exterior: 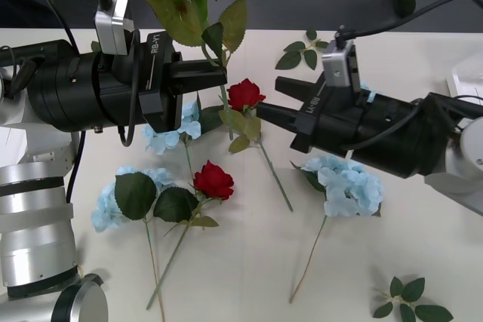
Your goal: Put the red flowers into the right box and the blue flowers into the left box
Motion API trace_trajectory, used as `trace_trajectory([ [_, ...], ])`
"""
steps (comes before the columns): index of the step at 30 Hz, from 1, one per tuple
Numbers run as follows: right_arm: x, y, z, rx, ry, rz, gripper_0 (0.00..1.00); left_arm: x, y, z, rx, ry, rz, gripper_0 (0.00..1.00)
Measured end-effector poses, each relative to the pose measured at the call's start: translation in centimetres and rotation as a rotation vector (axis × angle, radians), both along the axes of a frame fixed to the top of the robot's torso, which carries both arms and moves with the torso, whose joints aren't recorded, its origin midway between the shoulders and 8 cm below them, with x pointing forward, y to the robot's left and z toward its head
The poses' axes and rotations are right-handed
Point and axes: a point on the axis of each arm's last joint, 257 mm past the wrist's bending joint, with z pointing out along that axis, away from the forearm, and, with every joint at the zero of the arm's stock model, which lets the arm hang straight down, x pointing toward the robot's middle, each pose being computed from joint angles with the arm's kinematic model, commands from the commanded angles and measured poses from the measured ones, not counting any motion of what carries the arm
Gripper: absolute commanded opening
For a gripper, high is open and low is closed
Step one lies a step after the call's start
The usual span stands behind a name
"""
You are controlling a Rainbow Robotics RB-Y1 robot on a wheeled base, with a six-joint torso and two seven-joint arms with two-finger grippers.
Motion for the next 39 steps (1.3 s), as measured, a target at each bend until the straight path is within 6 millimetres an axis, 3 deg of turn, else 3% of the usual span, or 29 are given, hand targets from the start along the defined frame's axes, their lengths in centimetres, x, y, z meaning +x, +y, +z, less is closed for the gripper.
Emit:
trace_trajectory([
  [9, -1.8, 5.9, -0.5, 0.043, 0.019, 0.067, 0.56, 0.0, 0.0, 0.0, 0.000, 0.000, 0.000, 0.00],
  [18, -1.5, 7.6, -0.6, 0.084, 0.040, 0.063, 0.57, 0.0, 0.0, 0.0, 0.000, 0.000, 0.000, 0.00],
  [20, -1.5, 7.6, -0.7, 0.083, 0.040, 0.062, 0.33, 0.0, 0.0, 0.0, 0.000, 0.000, 0.000, 0.00],
  [21, -1.5, 7.6, -0.7, 0.083, 0.040, 0.062, 0.07, 0.0, 0.0, 0.0, 0.000, 0.000, 0.000, 0.00],
  [22, -1.5, 7.6, -0.7, 0.083, 0.040, 0.062, 0.00, 0.0, 0.0, 0.0, 0.000, 0.000, 0.000, 0.00],
  [33, -1.3, 7.5, -0.8, 0.082, 0.040, 0.059, 0.00, 0.0, 0.0, 0.0, 0.000, 0.000, 0.001, 0.00],
  [34, -1.3, 7.5, -0.8, 0.082, 0.040, 0.058, 0.00, 0.0, 0.0, 0.0, 0.000, 0.000, 0.001, 0.16],
  [35, -1.3, 7.5, -0.7, 0.082, 0.040, 0.057, 0.00, 0.0, 0.0, 0.0, 0.000, 0.000, 0.001, 0.55],
  [36, -1.2, 7.5, -0.7, 0.083, 0.040, 0.056, 0.00, 0.0, 0.0, 0.0, 0.000, 0.000, 0.001, 0.74],
  [37, -1.1, 7.4, -0.7, 0.085, 0.039, 0.051, 0.00, 0.0, 0.0, 0.0, 0.000, 0.000, 0.001, 1.00],
  [39, -0.8, 7.3, -0.6, 0.089, 0.036, 0.039, 0.00, 0.0, 0.0, 0.0, 0.000, 0.000, 0.001, 1.00],
])
